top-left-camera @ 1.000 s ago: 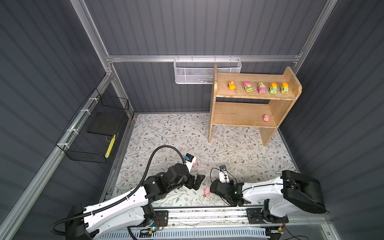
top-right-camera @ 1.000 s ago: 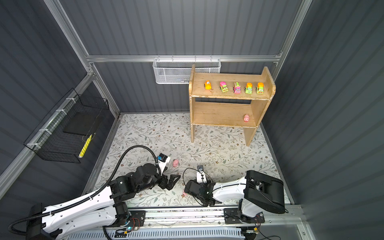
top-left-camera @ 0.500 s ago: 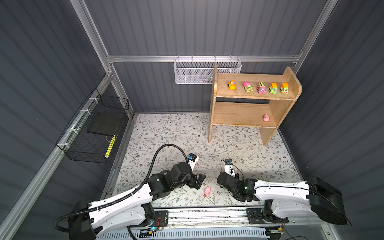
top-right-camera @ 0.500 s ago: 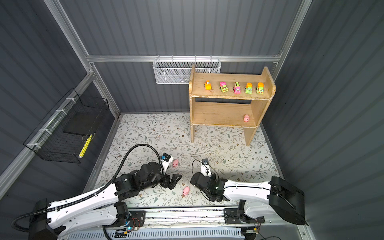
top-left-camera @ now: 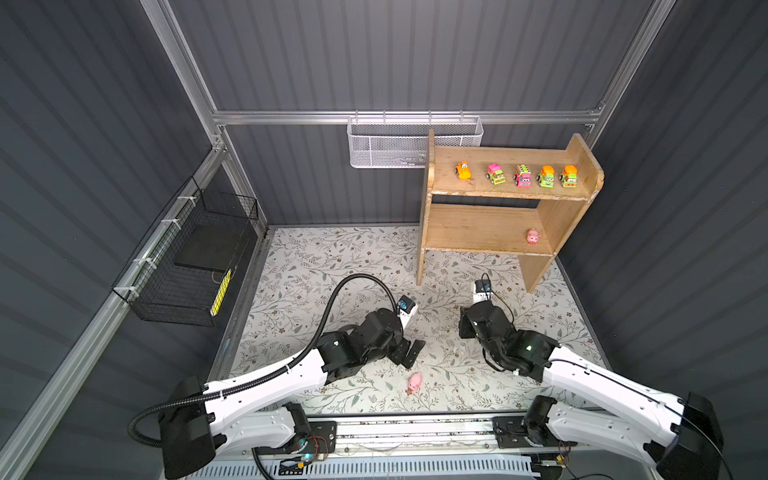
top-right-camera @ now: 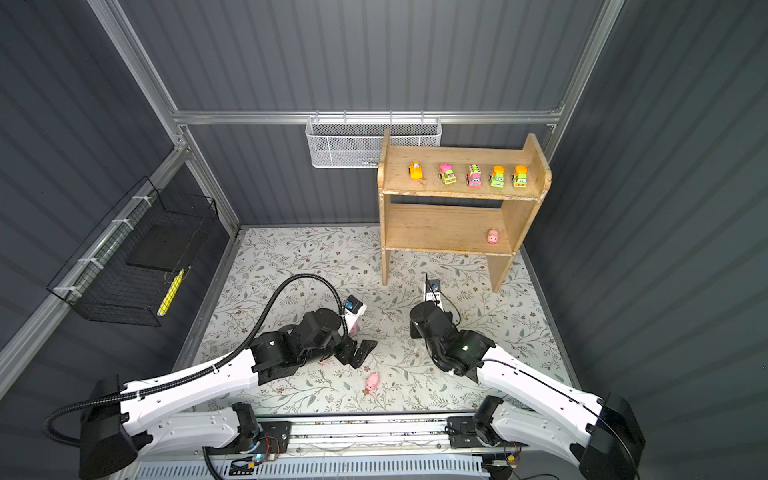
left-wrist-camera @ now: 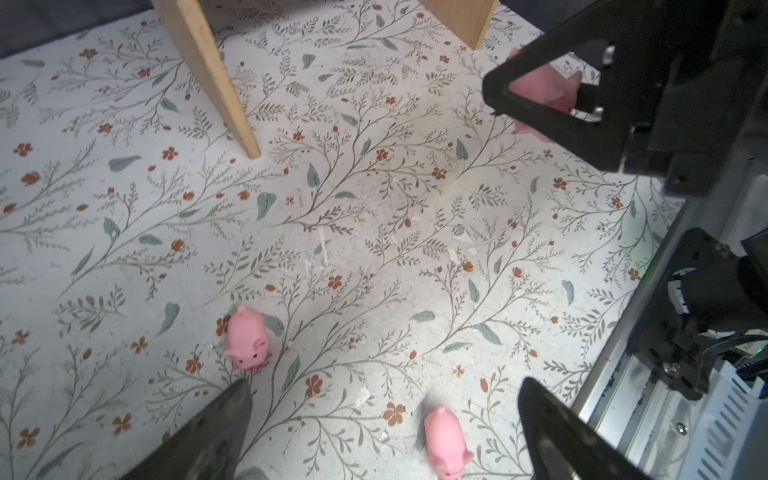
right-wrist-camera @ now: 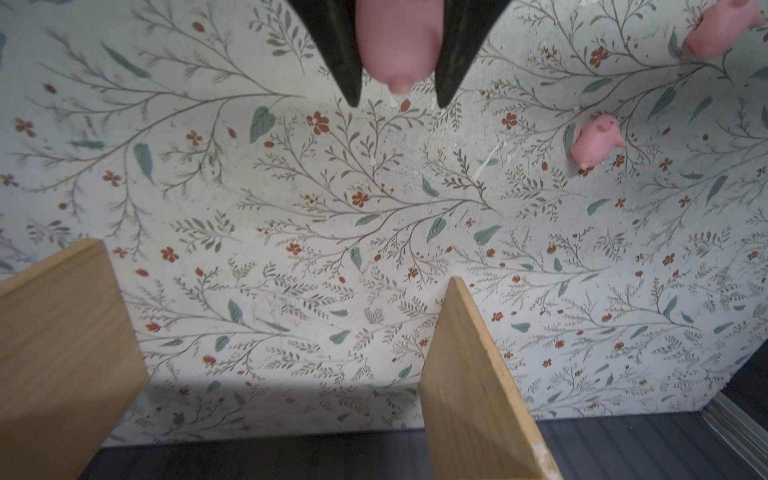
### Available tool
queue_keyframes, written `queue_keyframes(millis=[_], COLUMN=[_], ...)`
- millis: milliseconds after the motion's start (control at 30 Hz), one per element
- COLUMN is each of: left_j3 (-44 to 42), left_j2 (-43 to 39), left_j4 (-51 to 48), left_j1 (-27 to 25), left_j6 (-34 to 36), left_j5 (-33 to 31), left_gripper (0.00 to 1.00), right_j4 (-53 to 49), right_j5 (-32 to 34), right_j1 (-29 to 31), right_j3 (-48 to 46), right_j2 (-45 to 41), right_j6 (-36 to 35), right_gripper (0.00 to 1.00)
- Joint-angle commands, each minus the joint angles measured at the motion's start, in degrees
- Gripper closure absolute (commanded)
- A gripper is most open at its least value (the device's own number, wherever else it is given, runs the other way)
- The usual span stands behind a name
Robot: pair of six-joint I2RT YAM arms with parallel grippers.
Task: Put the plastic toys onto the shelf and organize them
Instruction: 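Lift the pink pig and carry it to the lower shelf with the right gripper, then lower the pig beside the first pig on the lower shelf and open the right gripper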
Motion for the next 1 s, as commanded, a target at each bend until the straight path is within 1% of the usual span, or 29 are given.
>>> queue_keyframes(millis=[0, 167, 367, 400, 700, 867, 967], left_j3=[5.7, 11.6, 17.4, 18.3, 27.2, 32.4, 33.8], left_j2=[2.4, 5.6, 8.6, 9.2, 17.4, 20.9, 21.6], left_j4=[0.6, 0.1, -0.7, -0.4, 2.7, 2.4, 2.3], left_j1=[2.2, 4.3, 4.7, 4.7, 4.7, 4.7, 4.7], left_j6=[4.7, 8.4, 11.4, 11.5, 11.1, 11.9, 12.4], left_j5=[3.7, 6.5, 8.7, 9.5, 18.4, 20.0, 20.2], left_gripper=[0.0, 0.0, 0.0, 0.0, 0.0, 0.0, 0.0], right_j4=[-2.9, -2.8, -1.3, -1.0, 3.0, 4.1, 4.4], right_j5=[-2.7, -5.3, -8.4, -8.8, -14.6, -18.4, -20.3], right_j1=[-3.6, -10.6, -18.5, -19.8, -31.0, -36.9, -39.6], right_j3=[4.1, 9.8, 15.9, 16.7, 21.7, 25.0, 26.9], right_j2=[0.2, 2.9, 7.0, 9.1, 14.7, 18.0, 20.3], right_j6=[-6.0, -10.2, -15.2, -16.0, -19.4, -19.9, -20.4], right_gripper=[0.7, 0.7, 0.69, 0.7, 0.7, 0.7, 0.7])
